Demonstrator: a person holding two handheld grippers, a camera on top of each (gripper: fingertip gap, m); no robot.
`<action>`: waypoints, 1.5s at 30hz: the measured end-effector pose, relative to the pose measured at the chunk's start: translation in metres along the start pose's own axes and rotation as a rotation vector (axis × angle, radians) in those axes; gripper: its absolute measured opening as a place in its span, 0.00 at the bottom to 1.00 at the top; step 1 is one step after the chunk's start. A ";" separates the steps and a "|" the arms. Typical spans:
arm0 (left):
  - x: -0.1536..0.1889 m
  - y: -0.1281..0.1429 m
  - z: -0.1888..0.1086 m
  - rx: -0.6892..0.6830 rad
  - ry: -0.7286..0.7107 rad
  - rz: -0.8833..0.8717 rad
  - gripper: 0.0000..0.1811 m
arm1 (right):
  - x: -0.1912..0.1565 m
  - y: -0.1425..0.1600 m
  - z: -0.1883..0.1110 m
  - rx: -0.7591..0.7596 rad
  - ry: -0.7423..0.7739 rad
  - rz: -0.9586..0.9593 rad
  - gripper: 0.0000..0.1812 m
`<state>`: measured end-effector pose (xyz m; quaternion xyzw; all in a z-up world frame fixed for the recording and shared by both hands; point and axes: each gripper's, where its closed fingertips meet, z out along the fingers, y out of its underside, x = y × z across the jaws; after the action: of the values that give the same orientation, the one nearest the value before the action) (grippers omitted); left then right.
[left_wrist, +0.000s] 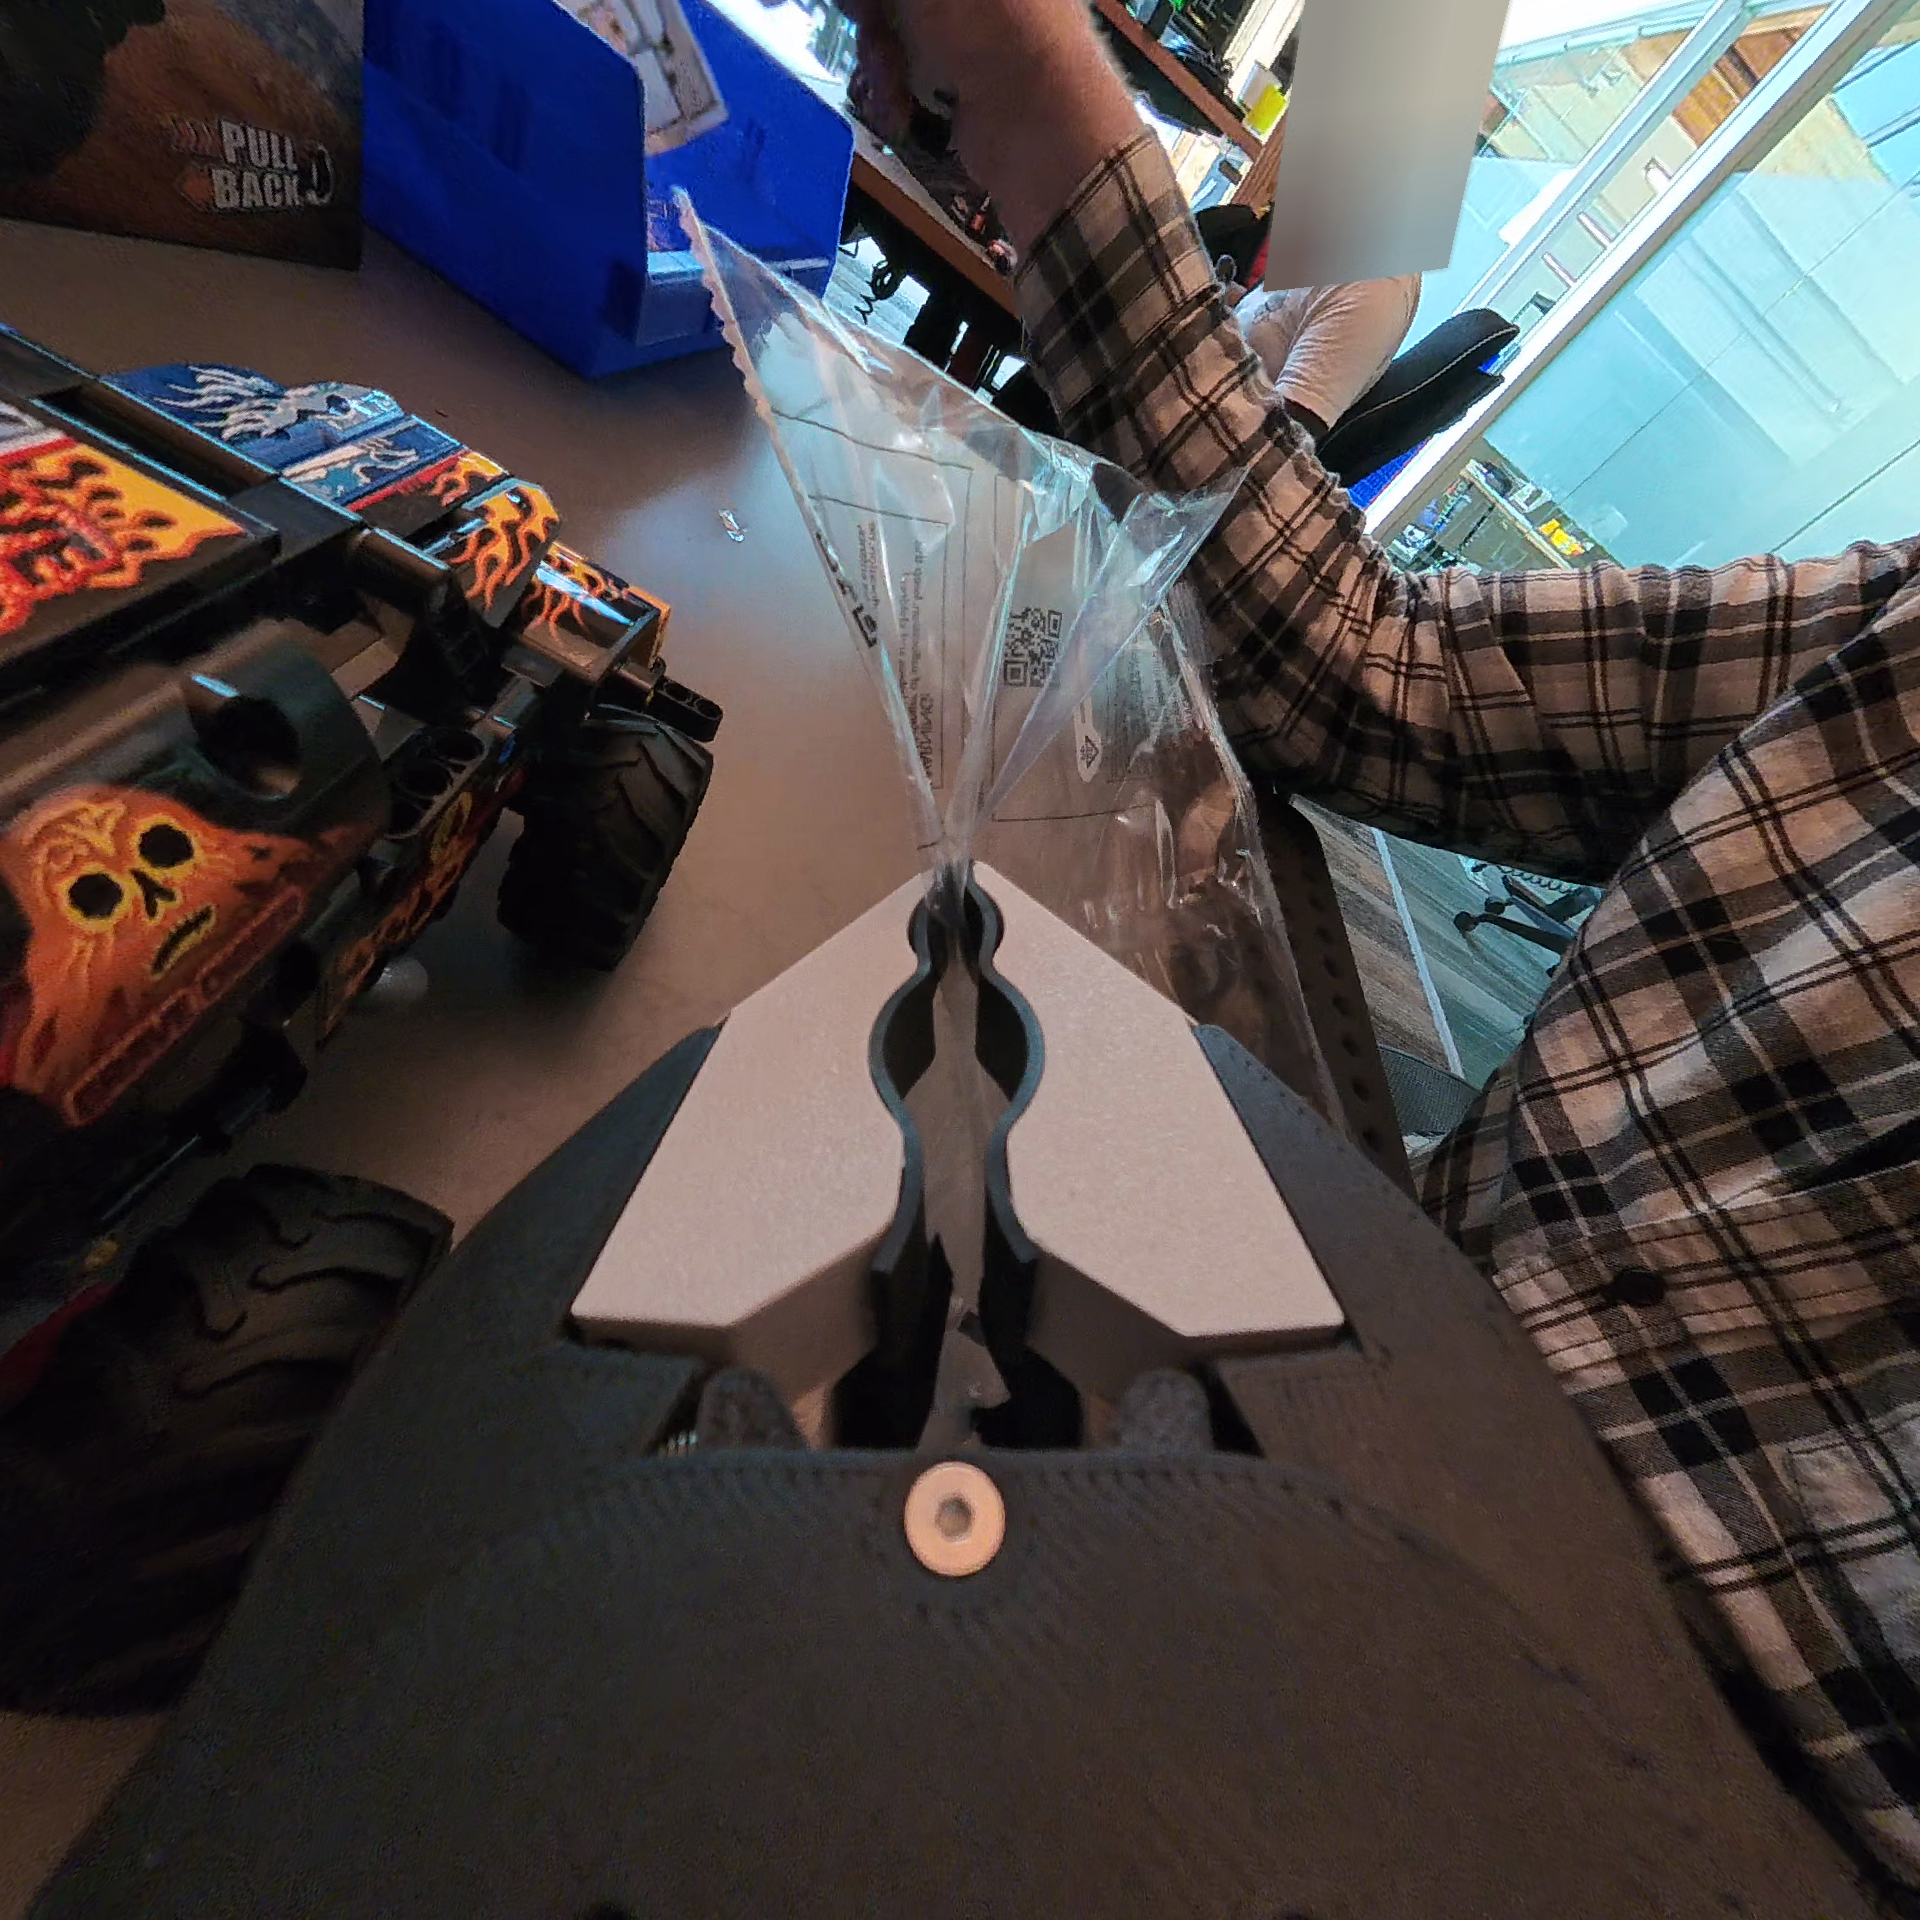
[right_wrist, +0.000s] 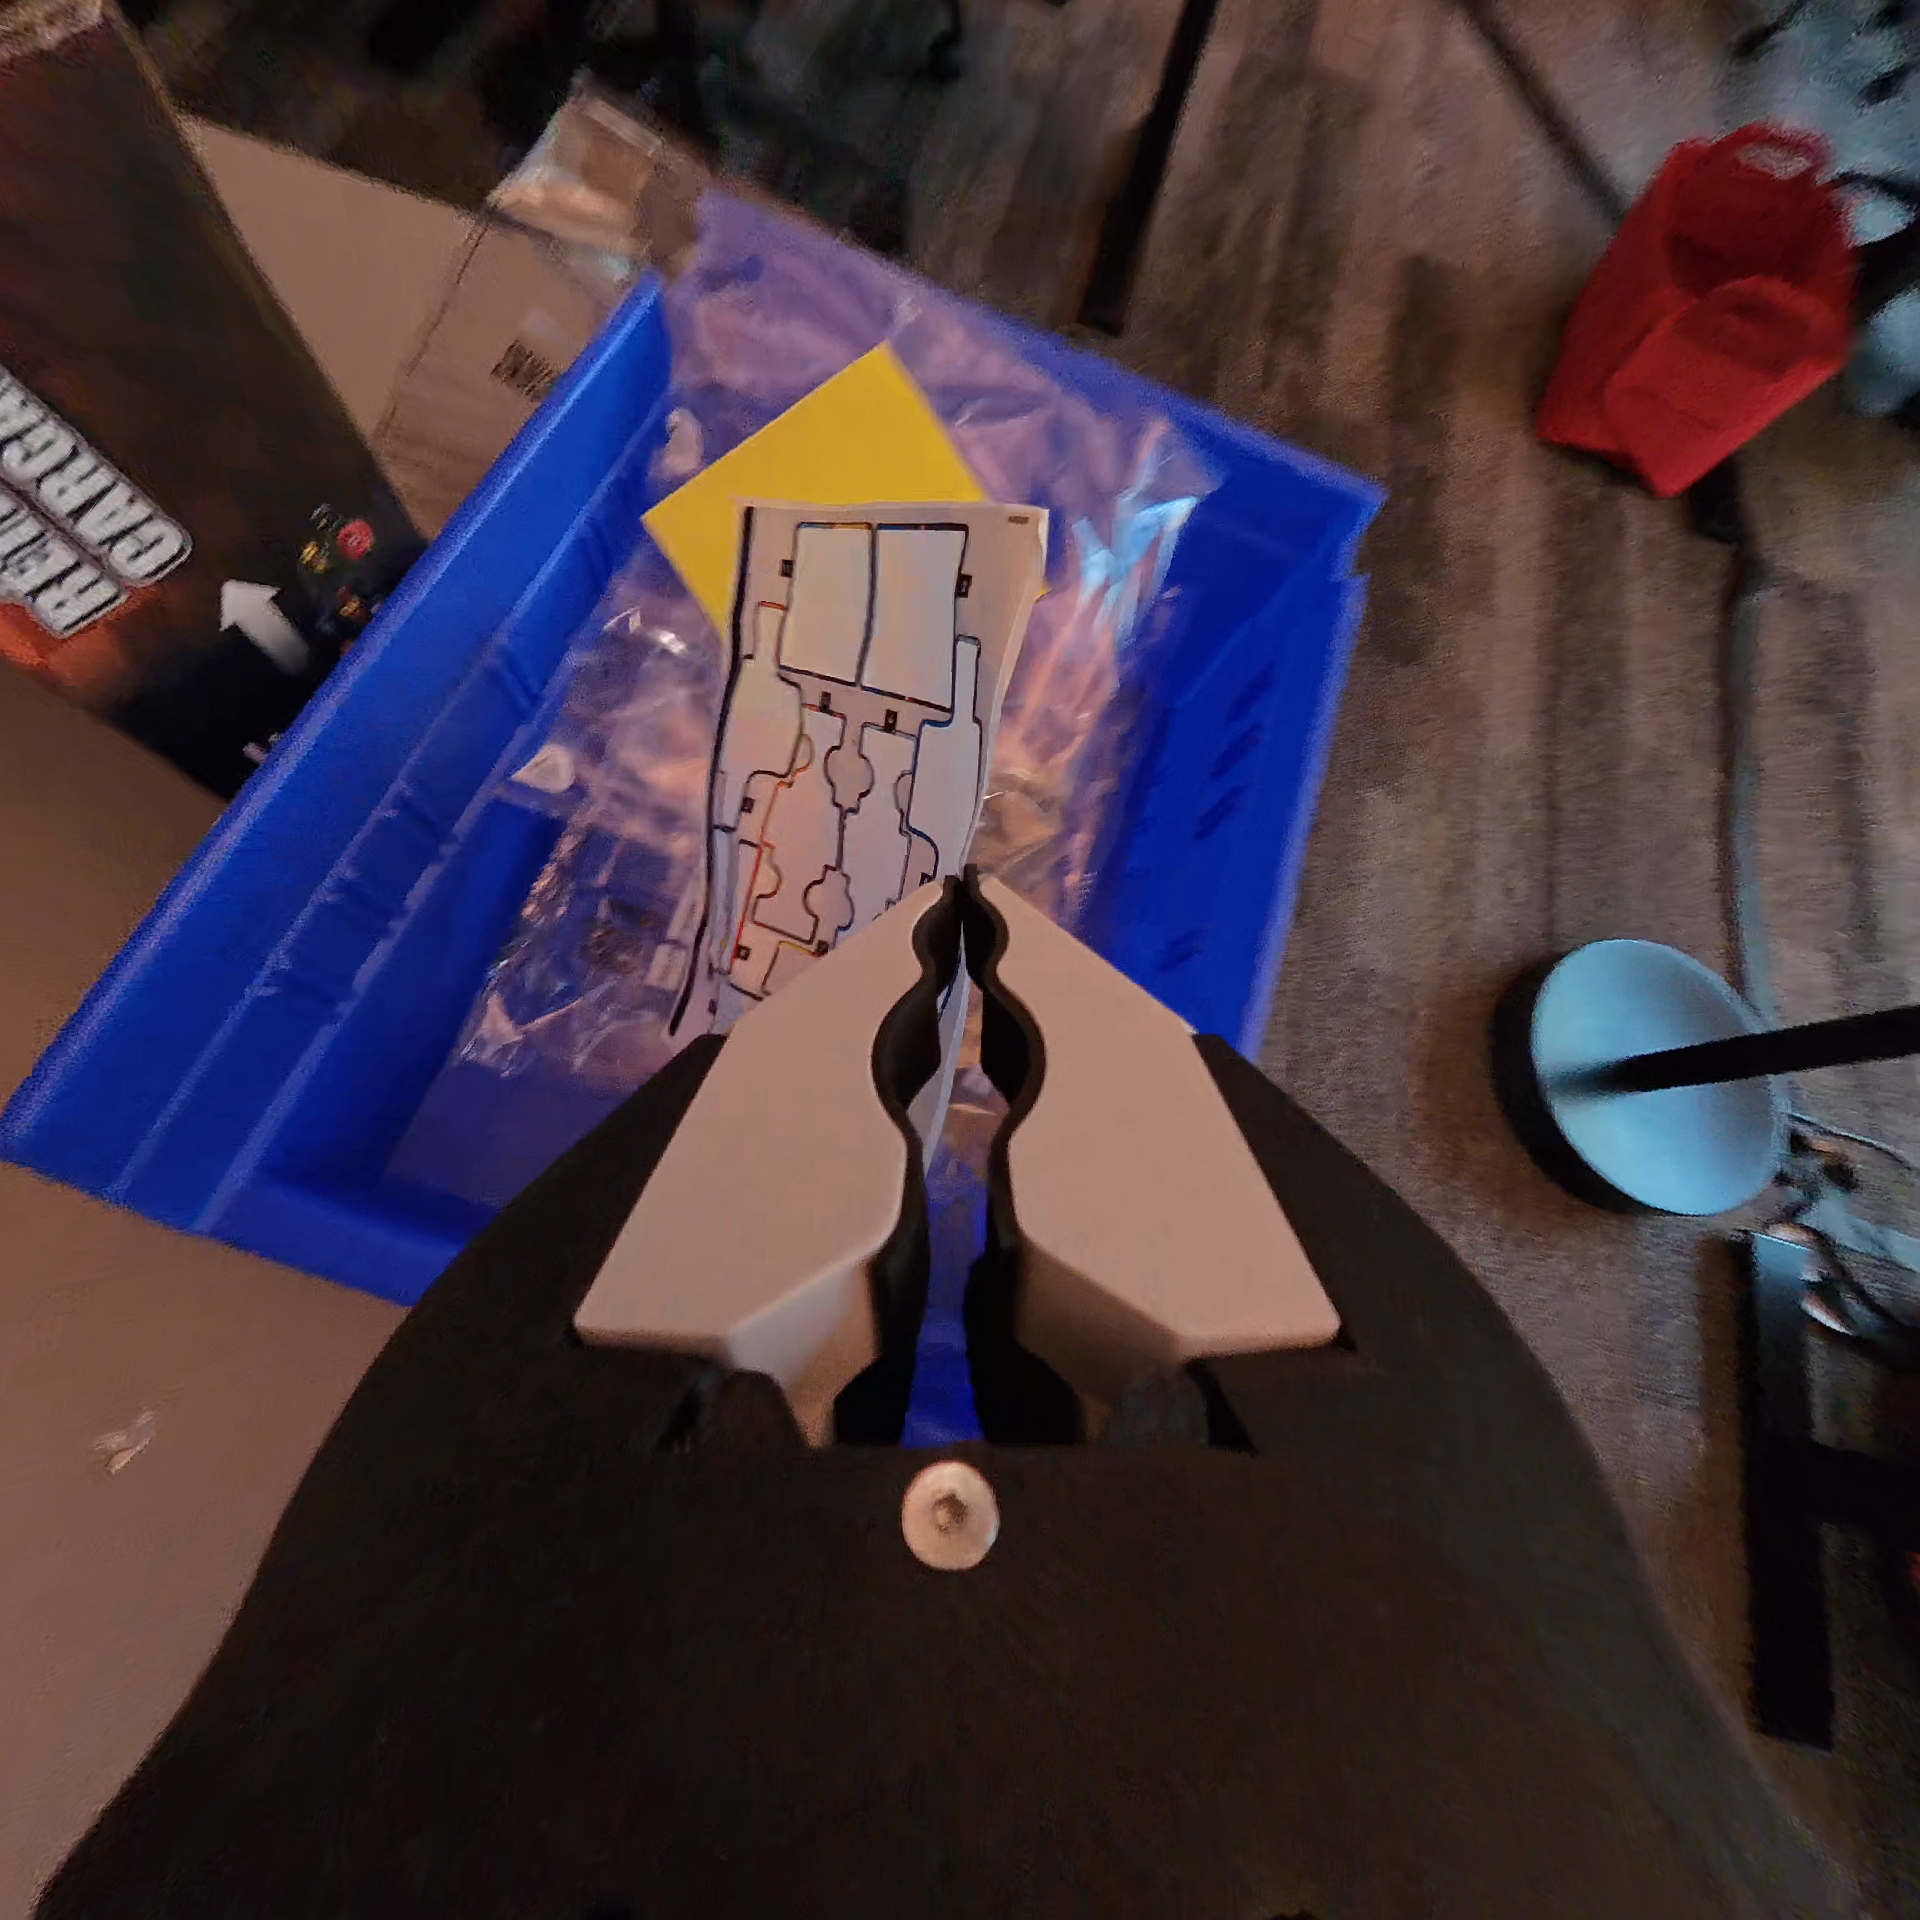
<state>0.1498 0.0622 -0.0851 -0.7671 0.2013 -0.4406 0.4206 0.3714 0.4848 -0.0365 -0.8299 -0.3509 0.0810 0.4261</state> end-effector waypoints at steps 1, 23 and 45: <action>0.000 0.000 0.000 0.000 0.001 0.001 0.00 | 0.004 -0.004 -0.006 0.018 0.017 0.001 0.00; -0.001 0.001 0.000 -0.004 -0.002 -0.001 0.00 | -0.007 0.005 -0.029 -0.058 -0.112 0.040 0.00; -0.003 0.004 0.002 -0.017 -0.006 -0.007 0.00 | -0.076 0.038 0.099 -0.240 -0.070 -0.287 0.14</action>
<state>0.1497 0.0626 -0.0907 -0.7727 0.2010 -0.4382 0.4129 0.2918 0.4852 -0.1402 -0.8128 -0.4874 0.0059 0.3189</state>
